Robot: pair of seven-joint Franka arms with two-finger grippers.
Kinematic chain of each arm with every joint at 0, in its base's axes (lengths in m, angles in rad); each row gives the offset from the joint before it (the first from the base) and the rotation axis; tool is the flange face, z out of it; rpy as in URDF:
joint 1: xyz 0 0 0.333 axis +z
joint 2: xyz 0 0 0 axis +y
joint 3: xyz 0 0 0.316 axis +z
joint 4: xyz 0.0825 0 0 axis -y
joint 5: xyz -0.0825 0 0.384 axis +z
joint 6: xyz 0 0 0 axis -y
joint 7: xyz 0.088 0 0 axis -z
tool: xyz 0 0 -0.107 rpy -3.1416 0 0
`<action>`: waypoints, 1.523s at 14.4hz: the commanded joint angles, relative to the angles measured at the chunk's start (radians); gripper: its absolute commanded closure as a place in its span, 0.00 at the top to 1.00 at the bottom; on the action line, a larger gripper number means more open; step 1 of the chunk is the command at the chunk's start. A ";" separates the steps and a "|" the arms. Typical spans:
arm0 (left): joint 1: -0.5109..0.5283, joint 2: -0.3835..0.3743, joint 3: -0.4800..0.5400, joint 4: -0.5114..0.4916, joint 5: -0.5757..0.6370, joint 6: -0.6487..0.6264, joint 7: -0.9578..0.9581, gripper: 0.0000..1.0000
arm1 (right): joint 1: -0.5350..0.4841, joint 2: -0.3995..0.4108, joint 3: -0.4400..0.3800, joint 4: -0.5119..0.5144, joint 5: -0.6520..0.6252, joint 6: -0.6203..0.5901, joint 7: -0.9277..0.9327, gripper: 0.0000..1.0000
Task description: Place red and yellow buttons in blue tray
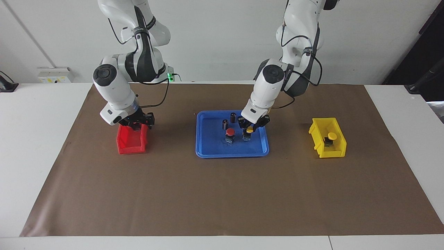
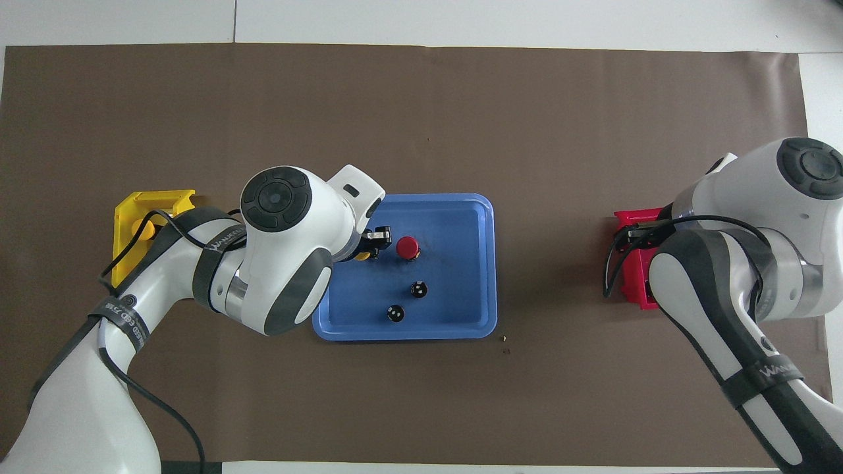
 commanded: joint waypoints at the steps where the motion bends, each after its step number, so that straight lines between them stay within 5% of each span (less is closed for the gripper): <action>1: -0.028 0.030 0.014 0.025 -0.005 0.008 0.009 0.24 | -0.026 -0.047 0.012 -0.063 0.018 0.022 -0.048 0.68; 3: -0.034 0.041 0.016 0.027 -0.007 0.009 0.005 0.28 | -0.046 -0.047 0.012 -0.063 0.016 0.019 -0.057 0.67; 5: -0.034 0.042 0.016 0.029 -0.010 0.016 0.002 0.43 | -0.051 -0.045 0.012 -0.058 0.016 0.014 -0.071 0.67; 18: -0.034 0.042 0.014 0.033 -0.019 0.019 -0.007 0.56 | -0.121 -0.068 0.010 -0.096 0.002 -0.009 -0.125 0.61; 22: -0.005 0.032 0.020 0.087 -0.129 -0.044 -0.012 0.58 | -0.121 -0.082 0.012 -0.138 0.004 0.000 -0.090 0.59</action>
